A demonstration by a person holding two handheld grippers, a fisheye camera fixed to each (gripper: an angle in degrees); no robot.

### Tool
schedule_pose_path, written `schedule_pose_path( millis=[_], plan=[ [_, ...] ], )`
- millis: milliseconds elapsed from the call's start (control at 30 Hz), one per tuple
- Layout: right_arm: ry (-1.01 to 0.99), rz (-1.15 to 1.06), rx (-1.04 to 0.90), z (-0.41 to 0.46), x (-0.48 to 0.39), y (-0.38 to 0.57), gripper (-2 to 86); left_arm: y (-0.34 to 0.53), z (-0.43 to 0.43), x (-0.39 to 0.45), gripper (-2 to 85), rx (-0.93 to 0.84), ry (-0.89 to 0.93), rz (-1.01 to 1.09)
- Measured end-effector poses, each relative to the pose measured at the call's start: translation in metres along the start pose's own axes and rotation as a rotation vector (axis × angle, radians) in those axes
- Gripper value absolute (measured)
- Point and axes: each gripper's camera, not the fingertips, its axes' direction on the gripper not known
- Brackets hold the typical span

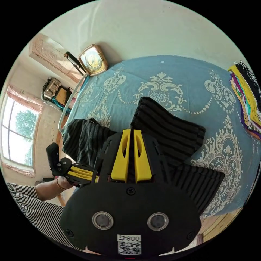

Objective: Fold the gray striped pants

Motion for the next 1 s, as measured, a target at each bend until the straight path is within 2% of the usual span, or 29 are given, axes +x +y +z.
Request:
schedule_pose_path(
  millis=[133, 233, 367, 533, 700, 867, 1000],
  plan=[
    [-0.136, 0.152, 0.171, -0.072, 0.067, 0.097, 1.8, -0.032, 0.057, 0.048, 1.6, -0.107, -0.010, 0.077],
    [-0.157, 0.320, 0.232, -0.096, 0.120, 0.181, 1.7, -0.055, 0.107, 0.073, 1.7, -0.198, -0.053, 0.097],
    [-0.228, 0.575, 0.231, -0.090, 0.188, 0.284, 1.4, -0.088, 0.167, 0.098, 2.0, -0.319, -0.128, 0.092],
    [-0.303, 0.723, 0.233, -0.080, 0.235, 0.350, 0.5, -0.134, 0.203, 0.130, 2.5, -0.402, -0.180, 0.104],
    [-0.336, 0.759, 0.291, -0.094, 0.271, 0.390, 0.6, -0.204, 0.213, 0.174, 3.0, -0.367, -0.174, 0.169],
    [-0.365, 0.778, 0.444, -0.123, 0.310, 0.425, 4.6, -0.332, 0.239, 0.207, 5.3, -0.282, -0.140, 0.213],
    [-0.381, 0.811, 0.462, -0.130, 0.334, 0.440, 7.6, -0.425, 0.279, 0.215, 6.7, -0.287, -0.184, 0.220]
  ],
)
